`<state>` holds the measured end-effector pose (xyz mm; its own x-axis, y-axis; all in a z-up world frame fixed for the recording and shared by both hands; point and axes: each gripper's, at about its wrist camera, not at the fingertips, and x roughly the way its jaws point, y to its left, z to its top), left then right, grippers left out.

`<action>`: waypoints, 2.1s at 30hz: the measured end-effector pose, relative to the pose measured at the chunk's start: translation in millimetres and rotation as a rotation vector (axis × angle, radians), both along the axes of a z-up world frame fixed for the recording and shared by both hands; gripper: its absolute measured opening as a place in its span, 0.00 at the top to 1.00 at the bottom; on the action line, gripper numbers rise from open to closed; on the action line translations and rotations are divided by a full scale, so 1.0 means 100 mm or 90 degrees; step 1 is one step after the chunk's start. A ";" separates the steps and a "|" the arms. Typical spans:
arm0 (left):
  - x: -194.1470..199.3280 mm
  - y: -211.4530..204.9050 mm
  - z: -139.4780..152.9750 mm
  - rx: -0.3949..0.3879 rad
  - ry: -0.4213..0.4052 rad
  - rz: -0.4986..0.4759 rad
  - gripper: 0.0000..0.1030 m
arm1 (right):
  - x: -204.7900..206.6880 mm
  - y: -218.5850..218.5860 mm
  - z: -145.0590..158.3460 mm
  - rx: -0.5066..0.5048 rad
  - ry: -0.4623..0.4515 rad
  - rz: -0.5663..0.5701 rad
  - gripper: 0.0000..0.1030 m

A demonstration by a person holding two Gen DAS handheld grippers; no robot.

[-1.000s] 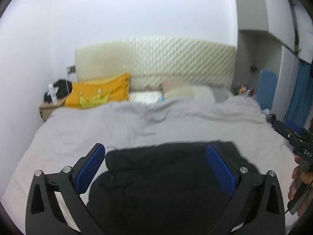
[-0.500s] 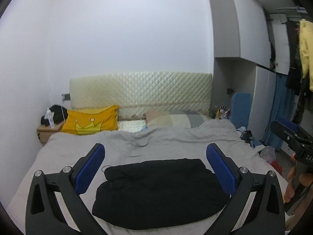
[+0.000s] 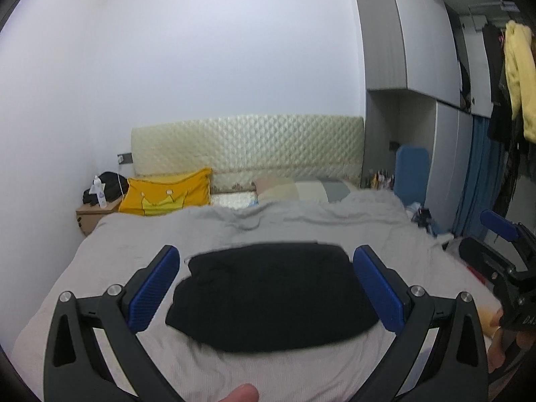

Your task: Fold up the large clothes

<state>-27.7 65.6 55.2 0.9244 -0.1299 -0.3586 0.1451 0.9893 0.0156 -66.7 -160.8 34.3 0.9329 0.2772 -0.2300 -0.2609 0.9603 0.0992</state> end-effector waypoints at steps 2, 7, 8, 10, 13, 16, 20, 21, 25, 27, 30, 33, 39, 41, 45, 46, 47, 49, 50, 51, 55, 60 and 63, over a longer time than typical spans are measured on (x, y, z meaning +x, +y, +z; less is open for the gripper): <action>-0.04 -0.01 -0.11 0.001 0.014 -0.002 0.00 | -0.03 0.02 -0.12 0.005 0.022 -0.009 0.00; -0.10 -0.03 -0.34 -0.036 0.055 -0.004 0.00 | -0.08 0.10 -0.41 -0.007 0.060 -0.026 0.00; -0.10 -0.04 -0.39 -0.039 0.064 -0.006 0.00 | -0.09 0.11 -0.46 -0.003 0.064 -0.023 0.00; -0.10 -0.04 -0.51 -0.043 0.086 -0.005 0.00 | -0.10 0.10 -0.55 0.012 0.078 -0.017 0.00; -0.08 -0.03 -0.63 -0.055 0.108 0.002 0.00 | -0.14 0.08 -0.63 0.012 0.083 -0.022 0.00; -0.08 -0.04 -0.74 -0.047 0.123 0.005 0.00 | -0.12 0.07 -0.75 0.015 0.102 -0.026 0.00; -0.08 -0.05 -0.85 -0.039 0.135 0.011 0.00 | -0.08 0.08 -0.90 0.009 0.122 -0.035 0.00; -0.08 -0.05 -0.87 -0.038 0.140 0.009 0.00 | -0.07 0.07 -0.92 0.010 0.125 -0.035 0.00; -0.08 -0.04 -0.93 -0.034 0.153 0.010 0.00 | -0.06 0.08 -0.98 0.008 0.130 -0.040 0.00; -0.08 -0.03 -0.95 -0.032 0.155 0.012 0.00 | -0.05 0.08 -0.99 0.006 0.130 -0.042 0.00; -0.07 -0.02 -0.95 -0.034 0.156 0.013 0.00 | -0.05 0.07 -1.01 0.011 0.130 -0.048 0.00; -0.08 0.00 -0.96 -0.033 0.157 0.015 0.00 | -0.04 0.06 -1.04 0.017 0.134 -0.046 0.00; -0.07 0.02 -0.99 -0.034 0.164 0.018 0.00 | -0.02 0.07 -1.06 0.011 0.141 -0.049 0.00; -0.08 0.03 -1.00 -0.034 0.165 0.018 0.00 | -0.03 0.07 -1.05 0.009 0.139 -0.048 0.00; -0.08 0.03 -1.01 -0.033 0.166 0.016 0.00 | -0.03 0.07 -1.06 0.007 0.140 -0.050 0.00; -0.08 0.03 -1.01 -0.034 0.166 0.016 0.00 | -0.03 0.07 -1.06 0.008 0.142 -0.050 0.00; -0.09 0.03 -1.01 -0.033 0.165 0.016 0.00 | -0.04 0.07 -1.07 0.008 0.142 -0.051 0.00; -0.09 0.03 -1.01 -0.029 0.166 0.015 0.00 | -0.04 0.07 -1.07 0.008 0.143 -0.052 0.00; -0.09 0.03 -1.01 -0.028 0.165 0.013 0.00 | -0.04 0.07 -1.07 0.008 0.143 -0.053 0.00; -0.09 0.04 -1.01 -0.029 0.165 0.012 0.00 | -0.04 0.08 -1.07 0.007 0.143 -0.054 0.00; -0.09 0.03 -1.03 -0.030 0.166 0.012 0.00 | -0.04 0.08 -1.06 0.007 0.144 -0.053 0.00; -0.09 0.05 -1.04 -0.036 0.167 0.018 0.00 | -0.04 0.06 -1.06 0.007 0.141 -0.052 0.00; -0.09 0.06 -1.03 -0.037 0.166 0.018 0.00 | -0.03 0.05 -1.06 0.007 0.142 -0.052 0.00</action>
